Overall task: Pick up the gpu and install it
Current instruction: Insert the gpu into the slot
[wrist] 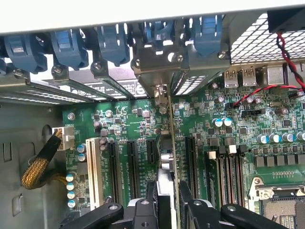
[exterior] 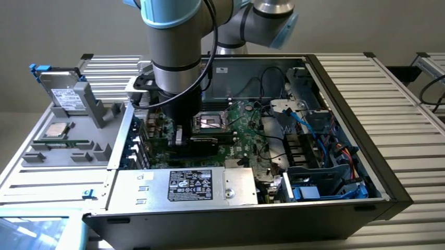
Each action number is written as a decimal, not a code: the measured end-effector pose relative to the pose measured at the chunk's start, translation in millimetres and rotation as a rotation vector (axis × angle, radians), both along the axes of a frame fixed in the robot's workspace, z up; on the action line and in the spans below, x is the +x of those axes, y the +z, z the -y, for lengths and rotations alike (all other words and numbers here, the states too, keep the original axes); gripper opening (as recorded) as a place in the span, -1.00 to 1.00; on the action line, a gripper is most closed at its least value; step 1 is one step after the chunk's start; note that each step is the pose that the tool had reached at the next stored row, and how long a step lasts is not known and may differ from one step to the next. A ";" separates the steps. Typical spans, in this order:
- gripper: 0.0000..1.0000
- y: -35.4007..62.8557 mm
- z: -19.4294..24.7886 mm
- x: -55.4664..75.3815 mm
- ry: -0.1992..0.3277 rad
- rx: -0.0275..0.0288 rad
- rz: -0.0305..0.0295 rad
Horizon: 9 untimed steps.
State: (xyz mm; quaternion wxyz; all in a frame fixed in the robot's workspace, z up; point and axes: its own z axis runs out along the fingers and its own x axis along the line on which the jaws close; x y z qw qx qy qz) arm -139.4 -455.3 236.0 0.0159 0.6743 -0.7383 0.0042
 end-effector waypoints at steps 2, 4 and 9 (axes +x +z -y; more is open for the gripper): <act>-0.43 0.0 0.0 0.0 0.000 0.0000 0.0000; -0.43 0.2 -1.4 -0.1 0.000 -0.0015 0.0000; -0.43 0.0 -1.7 0.0 0.000 -0.0008 0.0008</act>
